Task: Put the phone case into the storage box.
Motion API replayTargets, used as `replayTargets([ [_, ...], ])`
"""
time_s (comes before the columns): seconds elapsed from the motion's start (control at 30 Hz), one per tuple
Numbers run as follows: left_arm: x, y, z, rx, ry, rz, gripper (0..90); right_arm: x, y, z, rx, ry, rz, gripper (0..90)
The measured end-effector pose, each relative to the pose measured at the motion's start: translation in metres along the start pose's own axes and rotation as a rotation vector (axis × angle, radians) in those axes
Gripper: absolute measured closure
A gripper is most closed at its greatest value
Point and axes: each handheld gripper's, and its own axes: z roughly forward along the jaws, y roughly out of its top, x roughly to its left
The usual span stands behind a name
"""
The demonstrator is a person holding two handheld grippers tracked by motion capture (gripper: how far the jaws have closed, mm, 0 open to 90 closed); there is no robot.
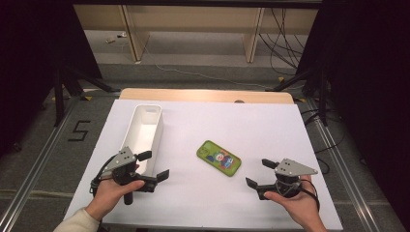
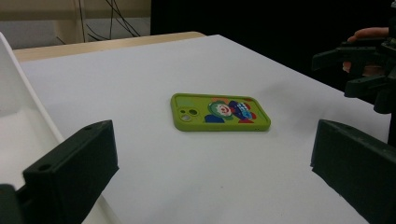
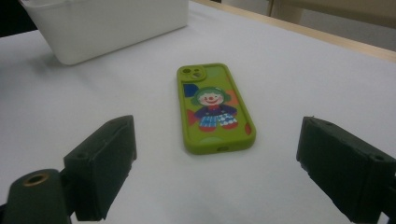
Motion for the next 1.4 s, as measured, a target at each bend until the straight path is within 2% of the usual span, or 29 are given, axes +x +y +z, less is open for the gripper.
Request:
replayTargets([
  [0.4,0.000,0.000,0.000,-0.004,-0.001,0.000,0.0,0.000,0.001,0.000,-0.002,-0.001,0.000,11.9],
  [0.67,0.000,0.000,0.000,-0.001,-0.002,0.004,0.0,0.000,0.003,0.003,0.019,0.005,-0.003,10.6],
  [0.97,0.000,0.000,0.000,-0.001,-0.002,0.004,0.0,-0.001,0.008,0.018,0.059,0.024,-0.019,8.9],
  [1.4,-0.001,0.000,0.000,-0.001,-0.003,0.004,0.0,-0.004,0.019,0.048,0.112,0.033,-0.028,5.3],
])
